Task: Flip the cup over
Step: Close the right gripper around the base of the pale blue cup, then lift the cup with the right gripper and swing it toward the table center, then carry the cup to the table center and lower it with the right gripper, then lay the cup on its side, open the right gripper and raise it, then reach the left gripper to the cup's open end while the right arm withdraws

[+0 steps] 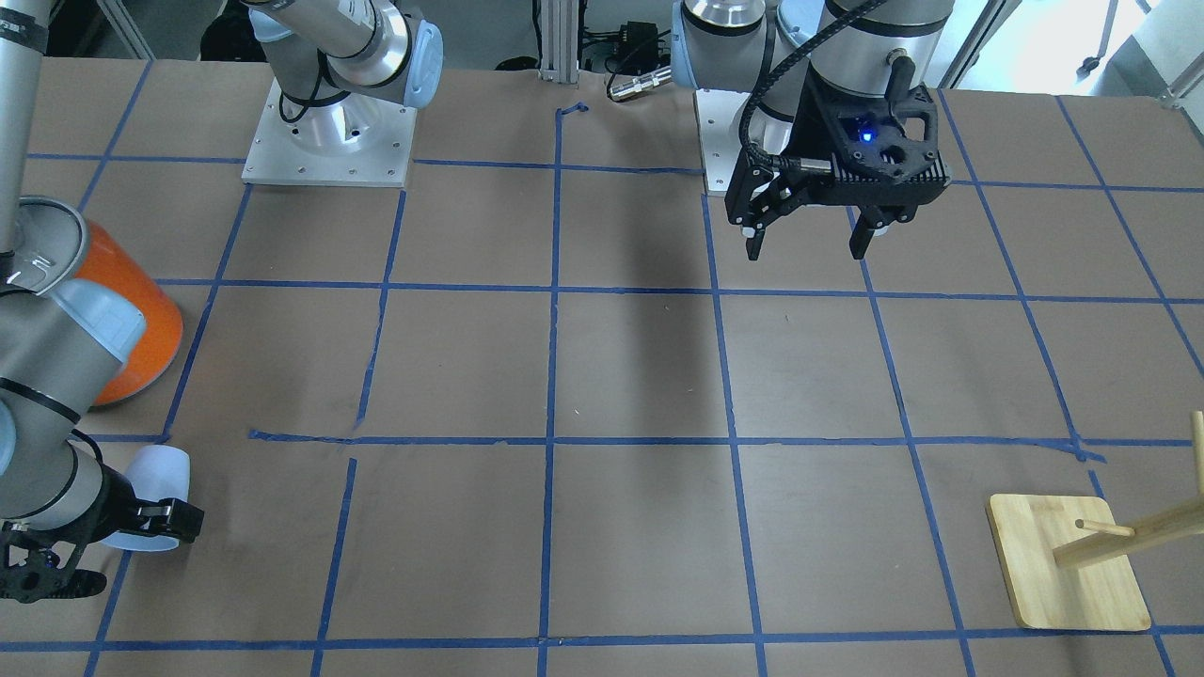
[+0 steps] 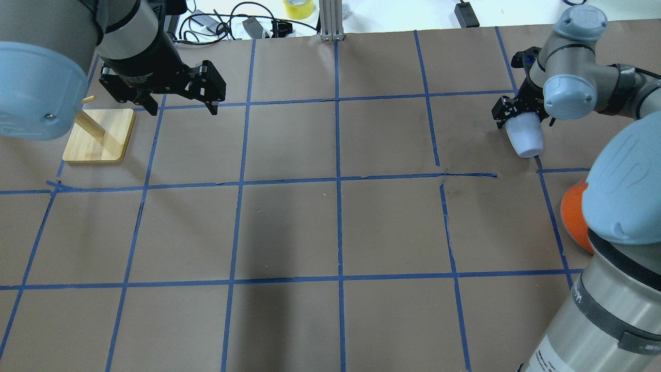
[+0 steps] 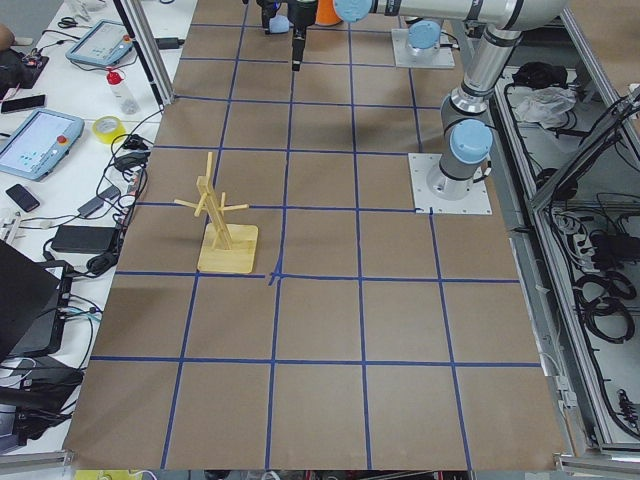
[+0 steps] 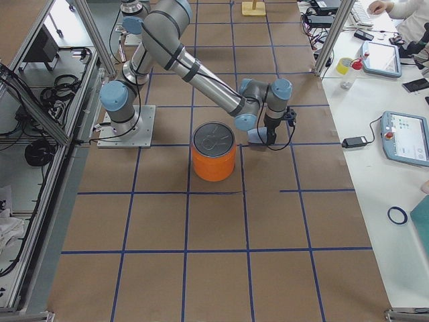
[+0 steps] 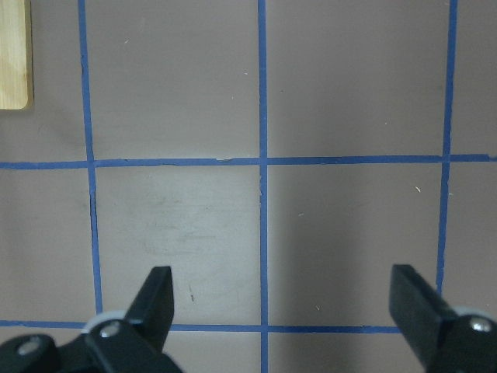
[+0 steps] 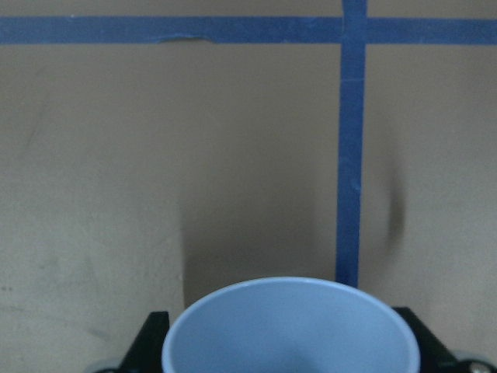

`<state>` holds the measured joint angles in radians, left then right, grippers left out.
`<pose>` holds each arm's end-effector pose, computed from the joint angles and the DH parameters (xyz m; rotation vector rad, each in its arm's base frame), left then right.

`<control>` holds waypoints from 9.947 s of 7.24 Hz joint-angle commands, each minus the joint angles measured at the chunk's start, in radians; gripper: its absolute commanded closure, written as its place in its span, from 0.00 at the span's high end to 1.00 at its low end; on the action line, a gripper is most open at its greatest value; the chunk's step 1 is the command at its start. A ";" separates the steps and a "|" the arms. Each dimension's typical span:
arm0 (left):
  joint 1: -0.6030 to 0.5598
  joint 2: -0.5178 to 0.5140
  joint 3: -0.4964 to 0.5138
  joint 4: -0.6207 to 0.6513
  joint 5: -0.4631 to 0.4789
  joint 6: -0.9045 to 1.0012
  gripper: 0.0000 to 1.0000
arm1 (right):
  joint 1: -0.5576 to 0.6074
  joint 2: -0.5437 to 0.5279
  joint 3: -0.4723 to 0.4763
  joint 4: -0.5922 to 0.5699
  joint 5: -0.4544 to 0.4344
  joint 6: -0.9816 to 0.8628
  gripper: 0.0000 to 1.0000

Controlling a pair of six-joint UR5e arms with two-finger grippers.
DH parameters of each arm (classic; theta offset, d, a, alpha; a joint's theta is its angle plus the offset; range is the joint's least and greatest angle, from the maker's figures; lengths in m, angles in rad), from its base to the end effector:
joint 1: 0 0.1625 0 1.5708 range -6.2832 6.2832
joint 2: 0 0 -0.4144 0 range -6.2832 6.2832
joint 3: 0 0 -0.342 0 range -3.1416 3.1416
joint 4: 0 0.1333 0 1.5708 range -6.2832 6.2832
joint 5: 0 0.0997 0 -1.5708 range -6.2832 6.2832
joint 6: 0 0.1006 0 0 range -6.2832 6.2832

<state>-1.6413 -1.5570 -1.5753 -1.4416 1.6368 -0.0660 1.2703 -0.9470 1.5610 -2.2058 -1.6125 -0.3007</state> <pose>-0.1580 -0.4388 0.4944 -0.0001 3.0775 -0.2199 -0.0612 -0.6337 0.2034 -0.0004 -3.0955 0.0119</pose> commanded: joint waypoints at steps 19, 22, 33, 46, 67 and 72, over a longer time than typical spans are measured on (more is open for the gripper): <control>0.009 0.002 -0.002 0.009 0.000 -0.002 1.00 | 0.624 -0.182 0.017 -0.042 0.151 -0.471 0.00; 0.009 0.002 -0.002 0.009 0.000 -0.002 1.00 | 0.692 -0.098 0.030 -0.121 0.086 -0.778 0.00; 0.009 0.002 -0.003 0.009 0.000 -0.002 1.00 | 0.727 -0.032 0.074 -0.170 0.039 -0.922 0.00; 0.009 0.002 -0.003 0.009 0.002 -0.002 1.00 | 0.771 -0.010 0.050 -0.167 0.056 -0.879 1.00; 0.106 -0.540 -0.198 0.398 -0.843 0.062 0.98 | 0.347 -0.659 0.010 0.558 0.052 0.212 1.00; 0.026 -0.538 -0.203 0.512 -0.878 -0.048 0.00 | 0.346 -0.659 0.013 0.560 0.042 0.298 1.00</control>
<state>-1.6124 -2.0970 -1.7776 -0.9321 0.7506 -0.1160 1.6169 -1.6055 1.5747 -1.6431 -1.5684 -0.0011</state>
